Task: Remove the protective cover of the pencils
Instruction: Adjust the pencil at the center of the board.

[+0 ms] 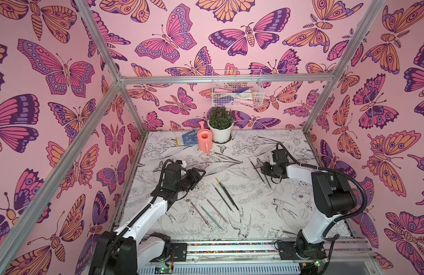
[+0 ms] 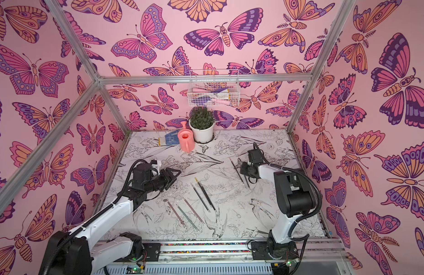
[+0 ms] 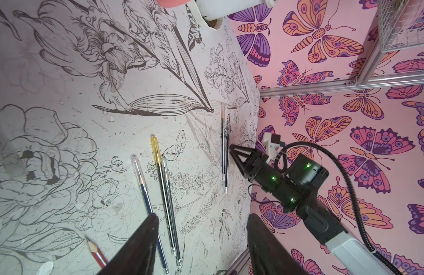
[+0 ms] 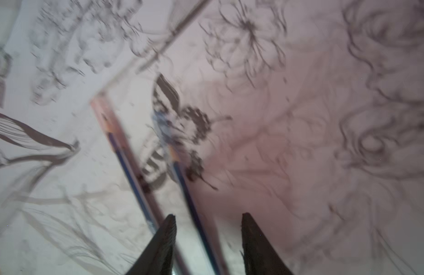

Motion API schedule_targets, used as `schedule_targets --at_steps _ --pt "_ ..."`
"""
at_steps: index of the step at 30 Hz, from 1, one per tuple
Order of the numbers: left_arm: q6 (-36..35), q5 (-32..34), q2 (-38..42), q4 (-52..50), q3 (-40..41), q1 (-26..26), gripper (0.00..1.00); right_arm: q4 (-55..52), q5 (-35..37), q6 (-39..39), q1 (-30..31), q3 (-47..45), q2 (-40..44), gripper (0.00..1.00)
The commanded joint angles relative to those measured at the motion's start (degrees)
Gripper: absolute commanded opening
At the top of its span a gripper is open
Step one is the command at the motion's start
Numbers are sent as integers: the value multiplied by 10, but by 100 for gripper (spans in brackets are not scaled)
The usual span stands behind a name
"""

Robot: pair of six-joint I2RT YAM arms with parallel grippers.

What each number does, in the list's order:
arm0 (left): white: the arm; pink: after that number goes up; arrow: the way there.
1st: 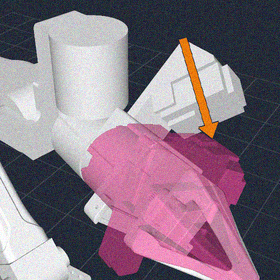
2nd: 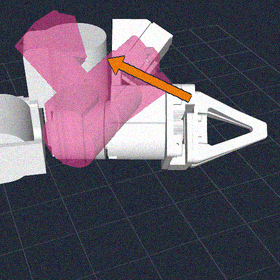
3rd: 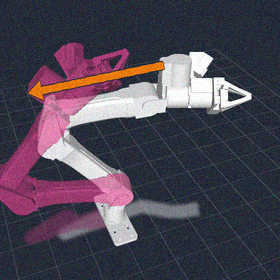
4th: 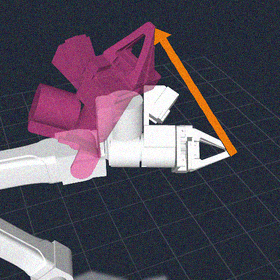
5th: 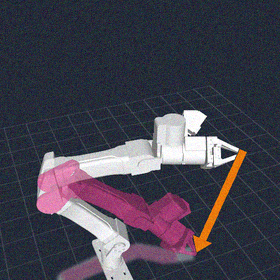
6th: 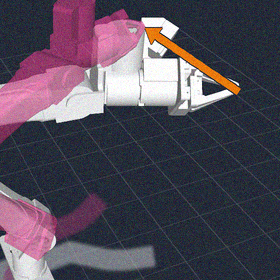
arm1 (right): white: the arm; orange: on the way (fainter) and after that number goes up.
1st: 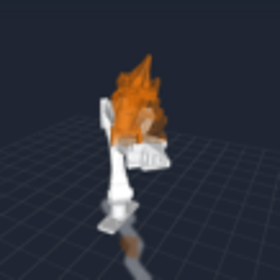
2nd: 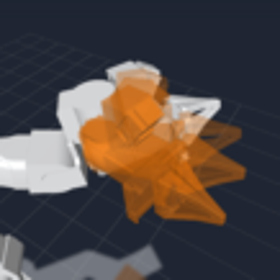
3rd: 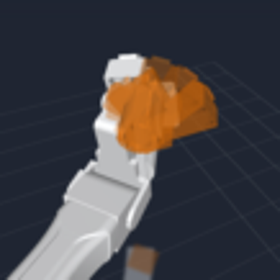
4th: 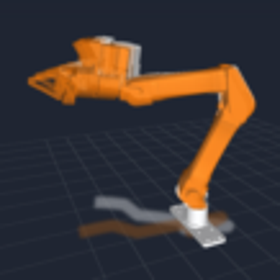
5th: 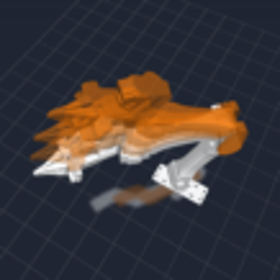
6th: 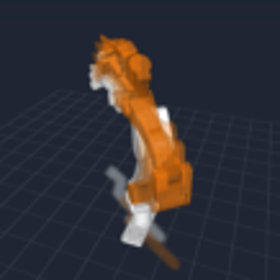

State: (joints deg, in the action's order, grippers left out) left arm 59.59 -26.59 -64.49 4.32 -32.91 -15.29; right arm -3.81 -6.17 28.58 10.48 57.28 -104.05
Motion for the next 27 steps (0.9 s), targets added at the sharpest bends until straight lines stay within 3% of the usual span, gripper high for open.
schedule_targets --at_steps 1,20,27 --pt "-10 -9 -10 -11 -8 8 61 -20 -49 1 -2 21 -32 47" --pt "-2 -23 -42 16 -8 18 60 -32 -39 -6 -1 16 -4 47" --pt "0 -21 -35 16 -8 18 60 -57 10 -16 21 -3 84 48"
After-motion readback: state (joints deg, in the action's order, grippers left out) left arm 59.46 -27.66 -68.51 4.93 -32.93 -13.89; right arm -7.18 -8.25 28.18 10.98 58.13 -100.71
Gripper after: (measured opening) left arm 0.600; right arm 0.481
